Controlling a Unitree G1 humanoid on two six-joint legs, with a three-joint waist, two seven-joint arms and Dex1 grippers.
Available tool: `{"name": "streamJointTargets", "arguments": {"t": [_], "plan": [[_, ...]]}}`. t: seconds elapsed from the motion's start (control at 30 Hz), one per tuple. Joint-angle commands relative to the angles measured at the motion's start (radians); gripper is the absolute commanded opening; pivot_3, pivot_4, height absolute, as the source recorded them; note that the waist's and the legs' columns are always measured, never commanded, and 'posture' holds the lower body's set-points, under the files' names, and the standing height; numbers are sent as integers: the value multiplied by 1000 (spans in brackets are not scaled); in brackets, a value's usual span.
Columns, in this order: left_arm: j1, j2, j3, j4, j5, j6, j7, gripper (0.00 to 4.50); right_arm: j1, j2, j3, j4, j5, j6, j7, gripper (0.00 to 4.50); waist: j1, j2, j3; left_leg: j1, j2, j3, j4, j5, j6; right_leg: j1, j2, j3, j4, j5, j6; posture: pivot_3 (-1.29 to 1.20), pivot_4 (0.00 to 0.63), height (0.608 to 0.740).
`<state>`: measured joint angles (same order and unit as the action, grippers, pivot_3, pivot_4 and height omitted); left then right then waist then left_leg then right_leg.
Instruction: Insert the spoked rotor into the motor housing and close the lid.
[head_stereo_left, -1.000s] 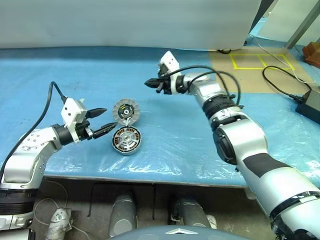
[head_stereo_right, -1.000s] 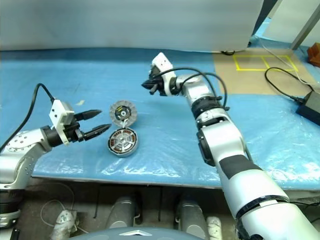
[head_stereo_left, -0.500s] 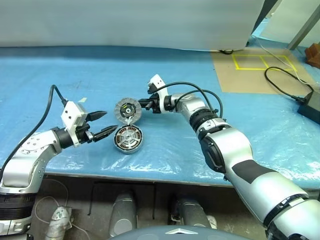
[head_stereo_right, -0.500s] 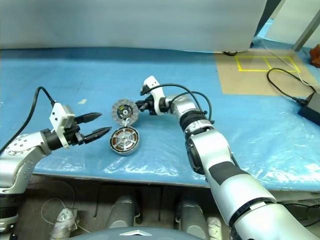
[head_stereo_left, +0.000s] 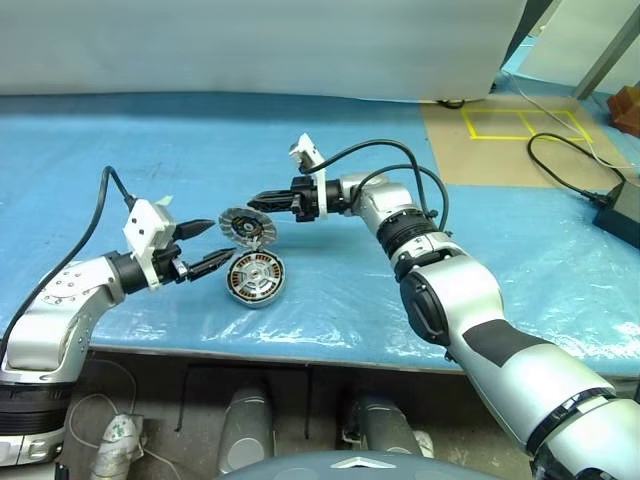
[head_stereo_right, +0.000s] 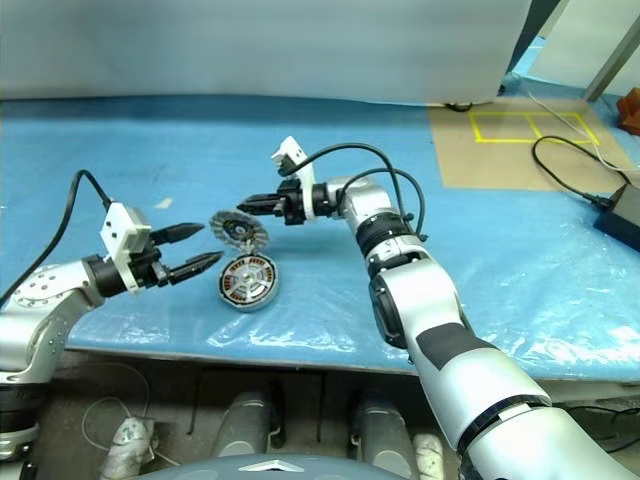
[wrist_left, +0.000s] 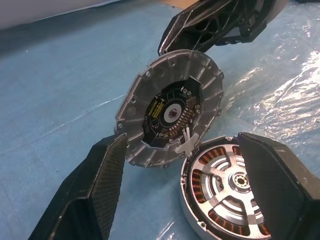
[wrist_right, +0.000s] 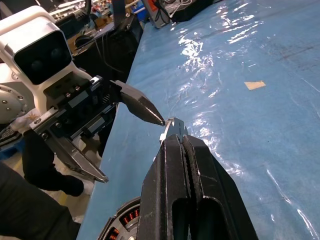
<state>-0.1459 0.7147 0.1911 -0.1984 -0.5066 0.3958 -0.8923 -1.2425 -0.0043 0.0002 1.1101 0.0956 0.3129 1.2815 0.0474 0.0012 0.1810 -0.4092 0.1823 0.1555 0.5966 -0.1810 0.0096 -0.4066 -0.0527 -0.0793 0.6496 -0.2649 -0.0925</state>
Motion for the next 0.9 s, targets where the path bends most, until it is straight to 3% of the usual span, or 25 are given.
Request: {"name": "streamJointTargets", "arguments": {"t": [0.03, 0.23, 0.3, 0.53, 0.9], "plan": [[-14, 2, 15, 3, -5, -8, -6, 3721, 29, 15, 49, -105, 9, 29, 58, 18, 0, 0, 0, 0, 0, 0, 0, 0, 0, 0, 0, 0, 0, 0, 0, 0, 150, 740], [-5, 10, 48, -14, -71, 41, -25, 3721, 93, -9, 130, -223, 3, 55, 106, 18, 0, 0, 0, 0, 0, 0, 0, 0, 0, 0, 0, 0, 0, 0, 0, 0, 150, 740], [3, 39, 95, -33, -132, 79, -54, 3721, 123, -22, 164, -269, -1, 65, 128, 18, 0, 0, 0, 0, 0, 0, 0, 0, 0, 0, 0, 0, 0, 0, 0, 0, 150, 740], [7, 116, 180, -1, -140, 88, -82, 3721, 217, -63, 257, -445, 13, 113, 174, 18, 0, 0, 0, 3, 0, 0, 0, -2, -2, 3, 0, 0, -1, 0, 0, 0, 150, 740], [-20, 44, 94, -24, -102, 75, -28, 3721, 319, -127, 355, -549, -35, 46, 142, 18, 6, -1, 0, 4, 0, 0, -1, -1, -5, 5, 0, 0, -3, 0, 0, 0, 150, 740]]}}
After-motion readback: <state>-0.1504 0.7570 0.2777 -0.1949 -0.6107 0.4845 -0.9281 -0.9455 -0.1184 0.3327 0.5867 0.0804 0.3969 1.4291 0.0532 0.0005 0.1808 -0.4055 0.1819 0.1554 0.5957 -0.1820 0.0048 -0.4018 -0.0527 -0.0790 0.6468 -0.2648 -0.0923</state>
